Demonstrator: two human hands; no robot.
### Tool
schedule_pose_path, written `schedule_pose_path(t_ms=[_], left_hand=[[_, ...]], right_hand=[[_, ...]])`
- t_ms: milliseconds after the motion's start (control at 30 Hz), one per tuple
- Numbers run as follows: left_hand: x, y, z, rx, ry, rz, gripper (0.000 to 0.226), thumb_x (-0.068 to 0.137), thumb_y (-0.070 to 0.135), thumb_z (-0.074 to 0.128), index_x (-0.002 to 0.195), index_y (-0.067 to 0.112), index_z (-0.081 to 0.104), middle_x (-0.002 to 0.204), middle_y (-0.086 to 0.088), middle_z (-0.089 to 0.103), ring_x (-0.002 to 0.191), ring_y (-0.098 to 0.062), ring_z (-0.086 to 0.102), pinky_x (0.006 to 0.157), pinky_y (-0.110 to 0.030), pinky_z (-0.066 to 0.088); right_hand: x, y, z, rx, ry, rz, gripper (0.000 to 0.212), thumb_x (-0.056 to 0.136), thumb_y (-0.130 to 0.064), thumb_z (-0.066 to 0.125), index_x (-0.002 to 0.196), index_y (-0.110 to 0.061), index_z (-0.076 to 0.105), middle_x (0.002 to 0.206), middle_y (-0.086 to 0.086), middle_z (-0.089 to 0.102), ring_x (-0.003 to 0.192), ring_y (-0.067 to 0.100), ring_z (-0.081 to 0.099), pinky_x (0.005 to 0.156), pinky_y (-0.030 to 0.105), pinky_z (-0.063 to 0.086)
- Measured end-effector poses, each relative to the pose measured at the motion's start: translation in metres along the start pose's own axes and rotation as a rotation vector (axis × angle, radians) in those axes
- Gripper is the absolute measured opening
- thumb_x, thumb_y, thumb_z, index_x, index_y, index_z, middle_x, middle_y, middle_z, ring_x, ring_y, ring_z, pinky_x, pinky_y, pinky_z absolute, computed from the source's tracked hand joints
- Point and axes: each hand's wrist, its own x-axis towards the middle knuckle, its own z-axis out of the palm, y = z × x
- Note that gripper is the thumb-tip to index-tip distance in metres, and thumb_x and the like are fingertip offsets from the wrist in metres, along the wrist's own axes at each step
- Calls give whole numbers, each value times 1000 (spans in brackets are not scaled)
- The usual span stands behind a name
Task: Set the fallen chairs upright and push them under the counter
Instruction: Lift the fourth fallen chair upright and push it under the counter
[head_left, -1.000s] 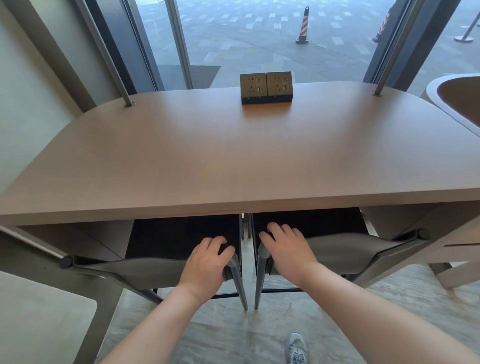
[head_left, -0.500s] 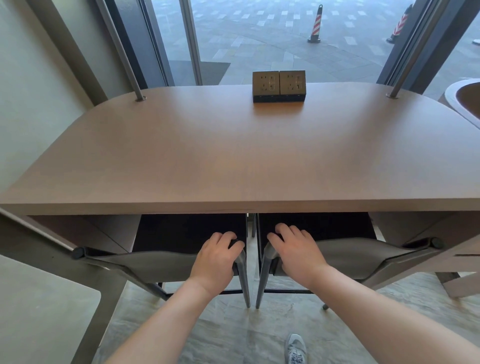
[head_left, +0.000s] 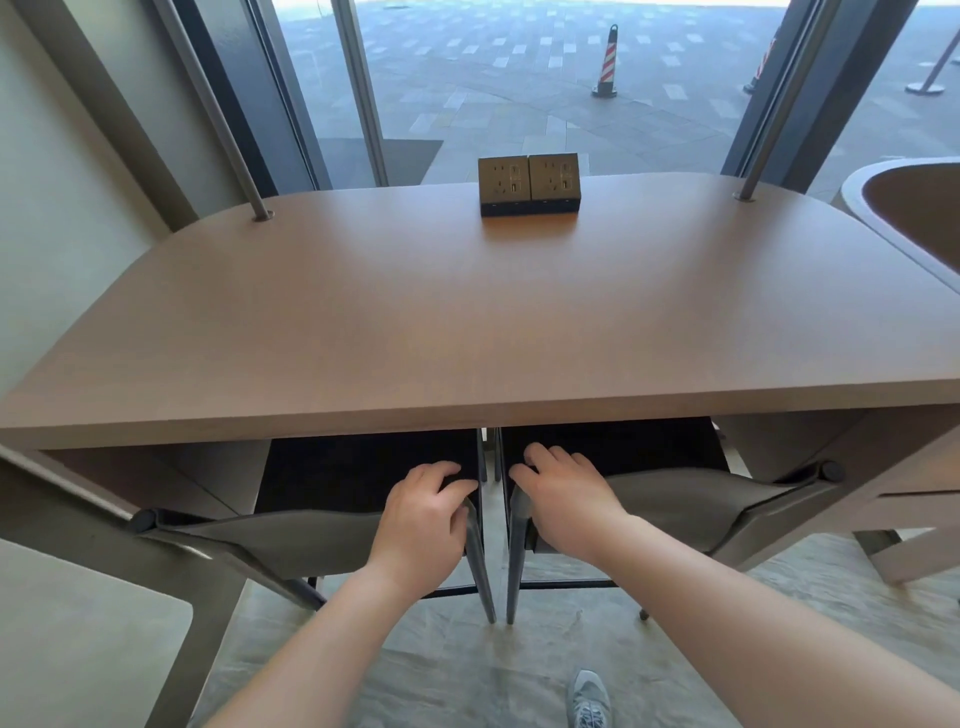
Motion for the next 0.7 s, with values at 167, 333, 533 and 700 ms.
schedule_pose_path(t_ms=[167,333,533,700], left_hand=[[6,15,-32,-489,-5,-238,29,93,19,65,119,32,64,111,22,61,107,10,54,85,-4,42],[12,27,-59,-1007,28,-571,18,98,25,56,108,29,70,102,13,73,98,-6,68,86,-28,51],[14,41,-66,-1441,-47,-702,28,100,26,49,115,14,69,108,-8,74,95,-21,71,81,-36,52],[12,69,-56,-1538,-158,-695,26,97,31,52,106,19,73,103,-4,75,85,-15,72,74,-32,51]], right_hand=[[-7,-10,-21,316,53,172,39,98,-31,49,136,-23,49,130,-2,48,113,21,48,95,37,42],[-18,-19,-44,846,108,410,29,97,-32,54,125,-31,55,114,-15,54,92,3,57,73,16,45],[-58,-22,-58,1608,316,828,16,97,-21,54,105,-26,68,105,3,72,88,16,72,73,31,60],[-103,-24,-65,1887,471,1008,17,96,-18,56,106,-12,68,98,12,75,84,26,74,68,35,59]])
